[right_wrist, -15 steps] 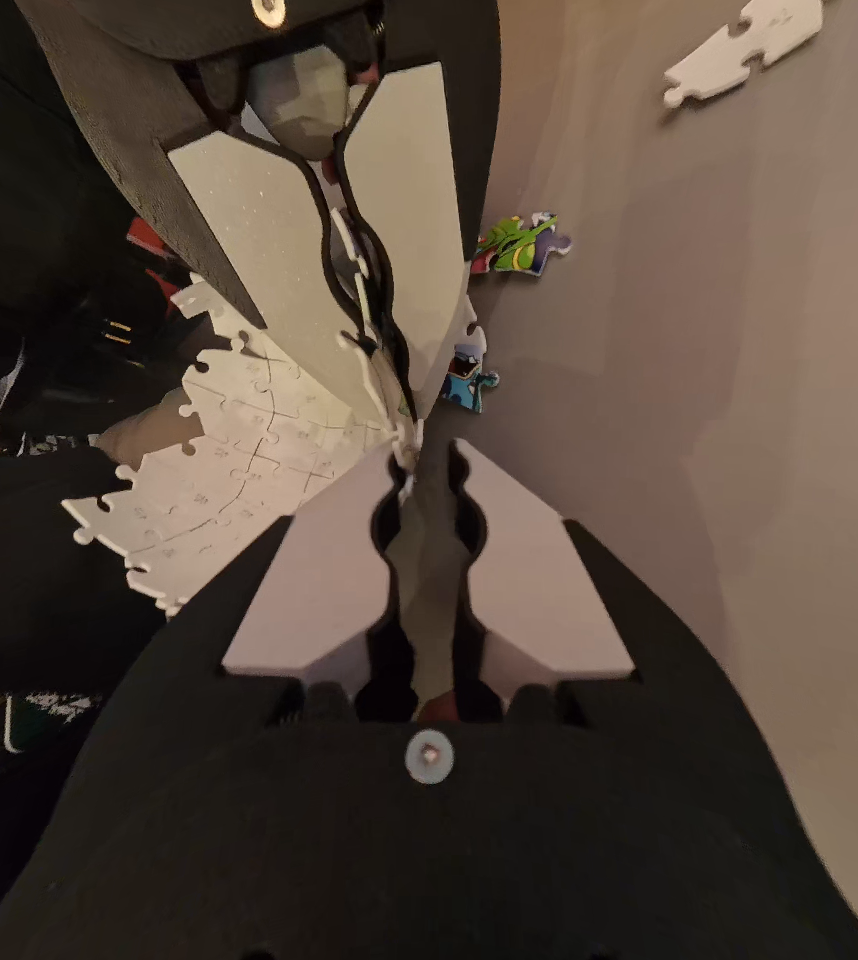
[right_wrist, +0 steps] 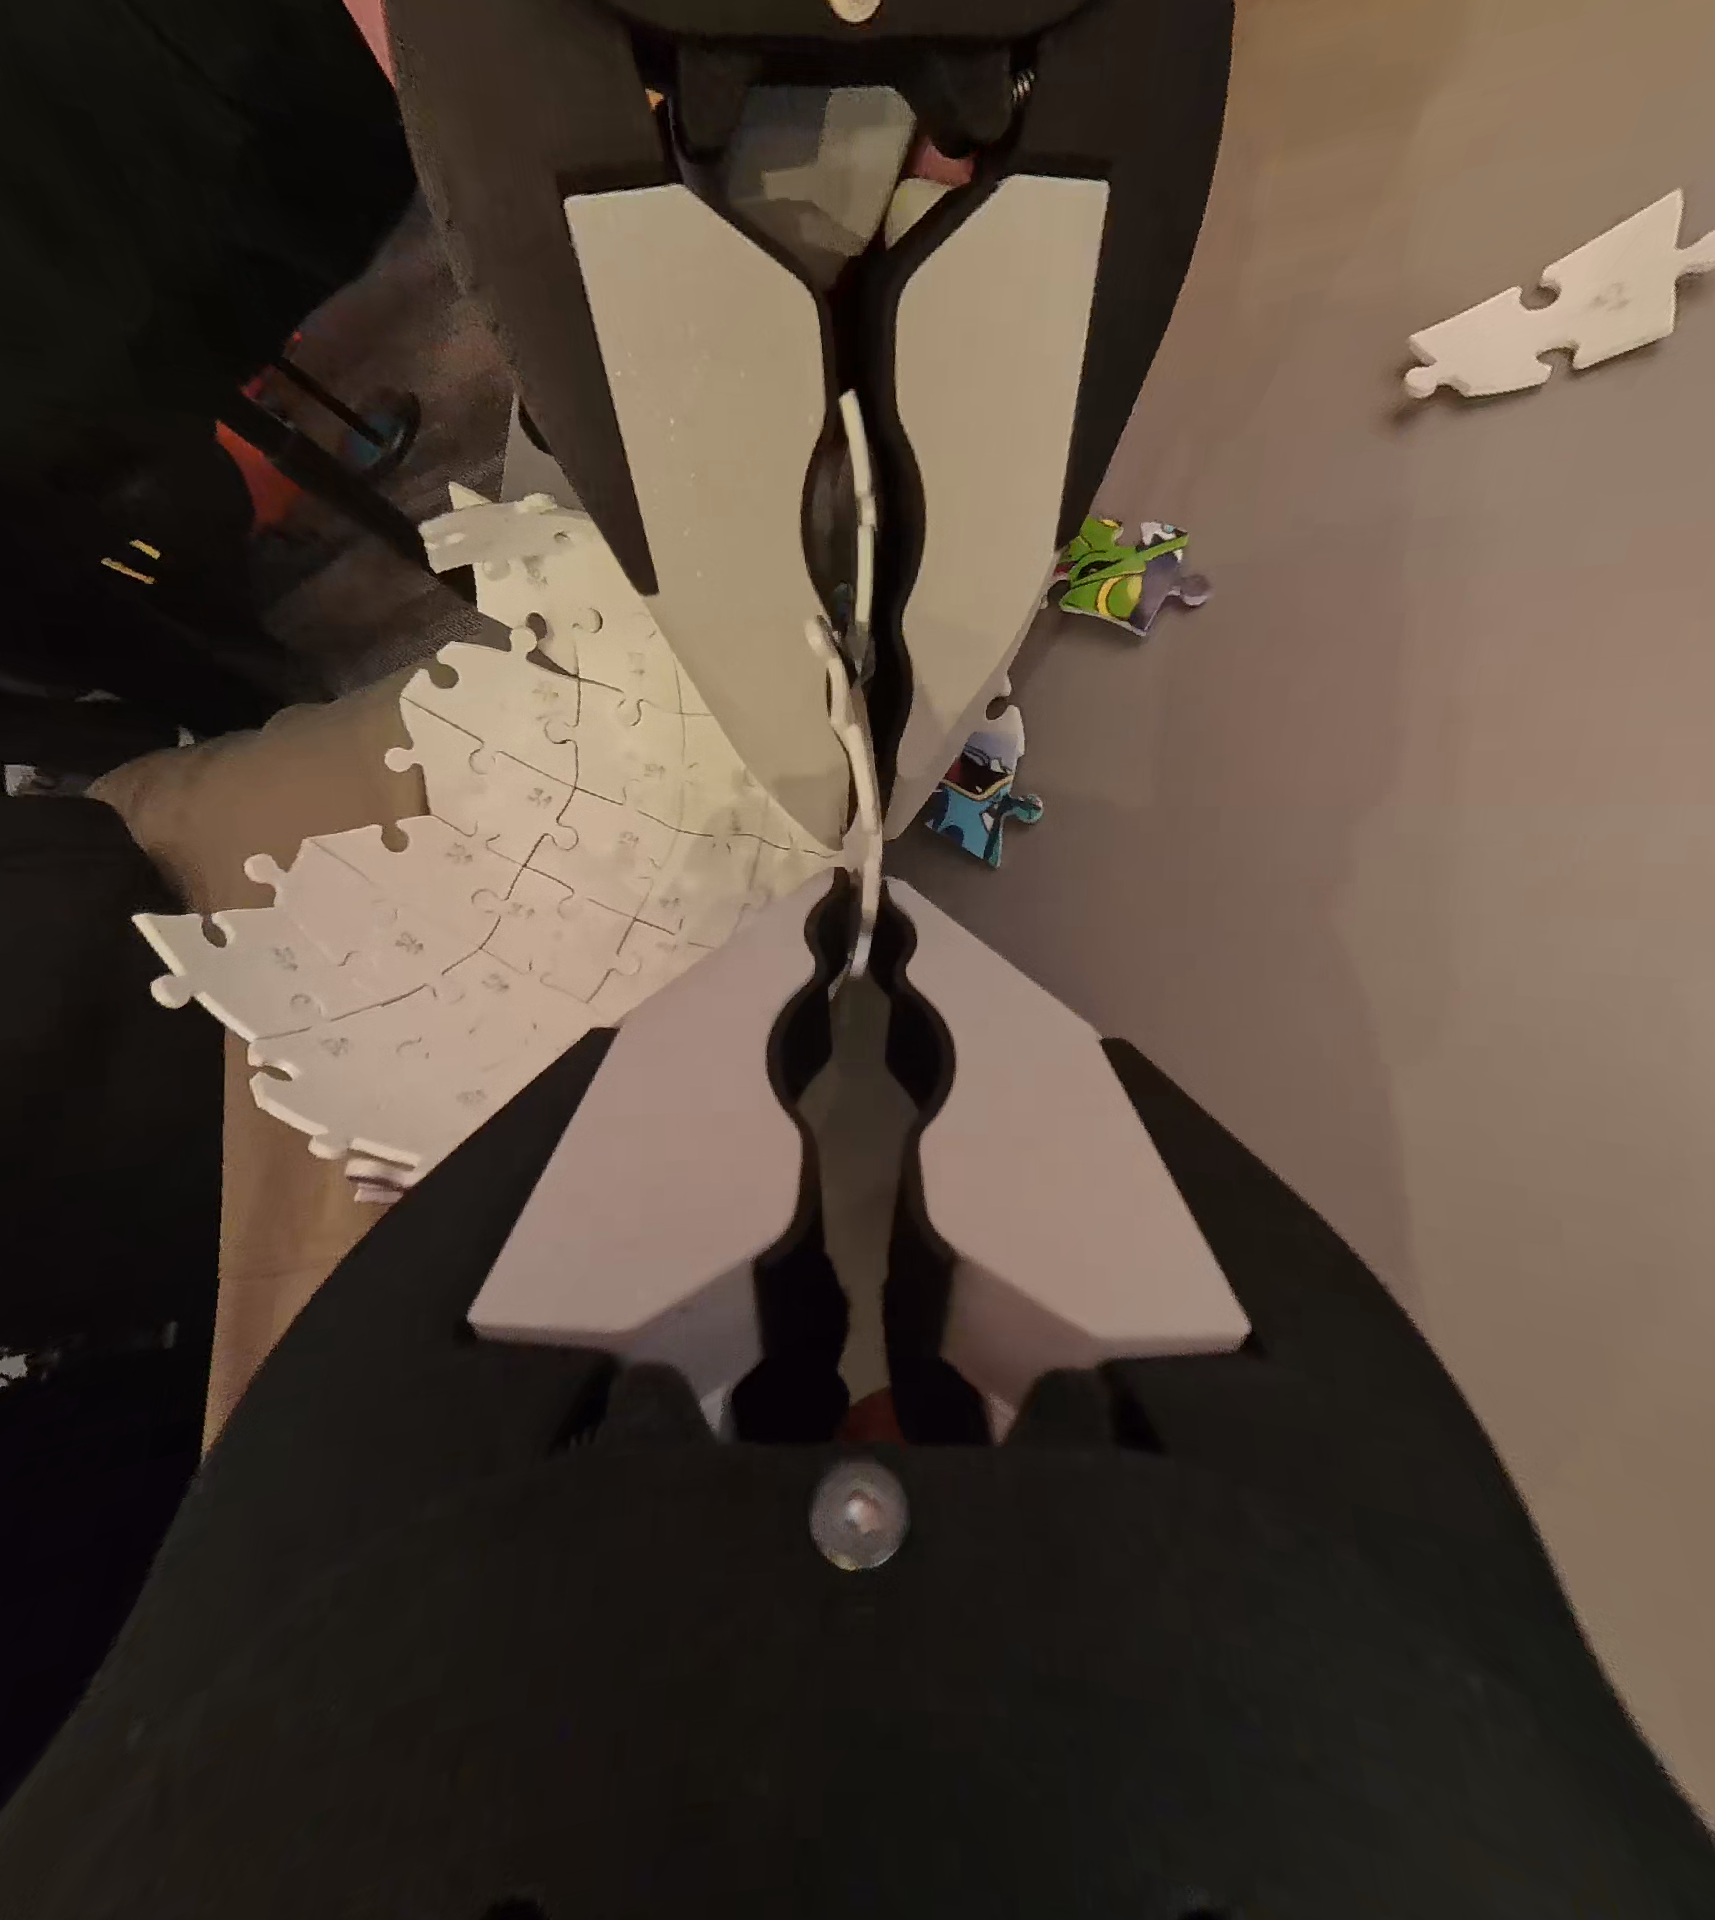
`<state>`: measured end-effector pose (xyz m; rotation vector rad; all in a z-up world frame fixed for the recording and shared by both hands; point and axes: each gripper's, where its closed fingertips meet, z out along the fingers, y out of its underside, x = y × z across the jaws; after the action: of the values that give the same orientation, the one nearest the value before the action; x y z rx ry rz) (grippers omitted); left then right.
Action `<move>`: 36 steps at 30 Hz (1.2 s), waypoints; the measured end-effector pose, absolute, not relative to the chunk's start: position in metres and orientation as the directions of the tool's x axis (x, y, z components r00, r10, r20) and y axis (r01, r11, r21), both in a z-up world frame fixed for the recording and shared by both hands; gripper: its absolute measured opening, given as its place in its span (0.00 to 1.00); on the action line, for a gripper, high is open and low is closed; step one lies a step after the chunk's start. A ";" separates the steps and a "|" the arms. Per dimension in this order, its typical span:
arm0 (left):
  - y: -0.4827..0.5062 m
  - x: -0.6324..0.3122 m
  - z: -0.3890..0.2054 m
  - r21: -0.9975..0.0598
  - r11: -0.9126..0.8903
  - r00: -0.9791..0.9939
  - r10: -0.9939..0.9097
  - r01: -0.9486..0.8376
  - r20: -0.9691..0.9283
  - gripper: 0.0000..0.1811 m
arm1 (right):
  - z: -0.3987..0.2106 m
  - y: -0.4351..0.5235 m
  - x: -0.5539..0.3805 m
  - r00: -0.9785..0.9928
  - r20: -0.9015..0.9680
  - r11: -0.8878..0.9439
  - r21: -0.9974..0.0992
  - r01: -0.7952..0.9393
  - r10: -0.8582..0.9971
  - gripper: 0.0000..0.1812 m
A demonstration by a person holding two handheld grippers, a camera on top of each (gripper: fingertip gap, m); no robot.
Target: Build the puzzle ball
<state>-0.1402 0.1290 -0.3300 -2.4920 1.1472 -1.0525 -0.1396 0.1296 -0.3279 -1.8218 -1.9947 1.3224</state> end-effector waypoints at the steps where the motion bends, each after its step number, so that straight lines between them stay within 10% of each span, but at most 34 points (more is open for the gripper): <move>1: 0.129 -0.140 -0.330 -0.449 -0.675 0.442 -0.730 -0.586 0.521 0.02 | -0.328 0.129 -0.140 -0.257 -0.449 -0.123 -0.659 0.742 0.856 0.01; 36: 0.134 -0.137 -0.327 -0.486 -0.638 0.442 -0.767 -0.597 0.464 0.02 | -0.327 0.135 -0.138 -0.241 -0.398 -0.093 -0.658 0.747 0.885 0.01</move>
<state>-0.1370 0.1343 -0.3274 -2.4454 1.1831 -0.9826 -0.1382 0.1346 -0.3271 -1.8229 -1.9959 1.2451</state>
